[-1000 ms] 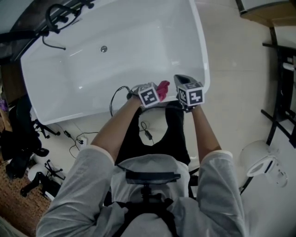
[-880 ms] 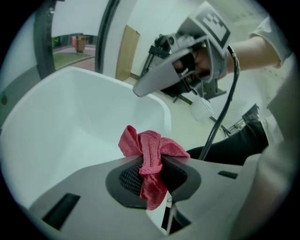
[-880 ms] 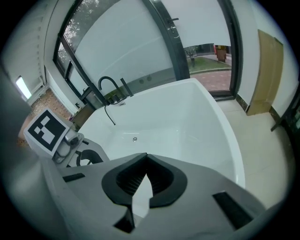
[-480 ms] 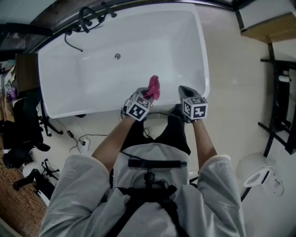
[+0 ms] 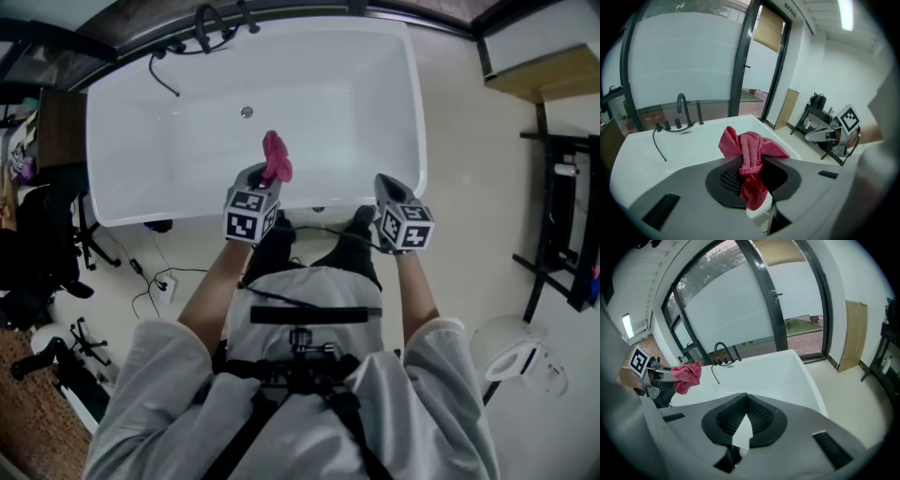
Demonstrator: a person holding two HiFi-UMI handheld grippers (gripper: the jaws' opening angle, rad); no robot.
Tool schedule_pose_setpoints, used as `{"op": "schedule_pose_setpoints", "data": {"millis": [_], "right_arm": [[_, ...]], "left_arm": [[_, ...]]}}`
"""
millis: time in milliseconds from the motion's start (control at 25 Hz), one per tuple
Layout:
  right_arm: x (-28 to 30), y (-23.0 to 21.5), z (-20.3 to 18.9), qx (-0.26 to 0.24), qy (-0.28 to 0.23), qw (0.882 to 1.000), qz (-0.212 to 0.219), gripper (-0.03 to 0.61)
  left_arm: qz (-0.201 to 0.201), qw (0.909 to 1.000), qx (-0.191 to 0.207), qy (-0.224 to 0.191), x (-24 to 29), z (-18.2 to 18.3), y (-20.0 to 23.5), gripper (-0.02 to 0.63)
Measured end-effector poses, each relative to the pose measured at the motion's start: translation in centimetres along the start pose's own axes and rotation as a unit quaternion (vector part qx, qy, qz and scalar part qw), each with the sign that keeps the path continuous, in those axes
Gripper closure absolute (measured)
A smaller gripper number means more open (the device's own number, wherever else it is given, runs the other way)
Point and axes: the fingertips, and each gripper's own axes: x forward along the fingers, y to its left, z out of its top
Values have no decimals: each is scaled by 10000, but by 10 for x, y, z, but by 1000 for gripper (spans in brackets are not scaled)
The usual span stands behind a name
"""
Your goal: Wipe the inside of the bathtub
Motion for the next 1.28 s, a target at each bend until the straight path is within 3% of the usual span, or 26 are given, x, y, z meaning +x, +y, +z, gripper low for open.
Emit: {"op": "schedule_pose_setpoints", "data": {"millis": [240, 480, 680, 1040, 1280], "right_arm": [[-29, 41, -8, 422, -341, 9978, -377, 569], [-71, 66, -12, 578, -588, 9950, -568, 569], [-95, 68, -13, 494, -765, 9951, -379, 569], [-152, 73, -24, 119, -1051, 9942, 195, 569], [-164, 92, -47, 246, -986, 9937, 467, 569]], "left_arm": [[-61, 9994, 156, -307, -51, 7, 39, 537], [-91, 9986, 277, -443, -99, 5, 35, 537], [140, 9972, 354, -637, -124, -3, 10, 537], [647, 9936, 59, -921, -177, -39, -45, 537], [908, 9915, -140, -922, -219, -69, -57, 537]]}}
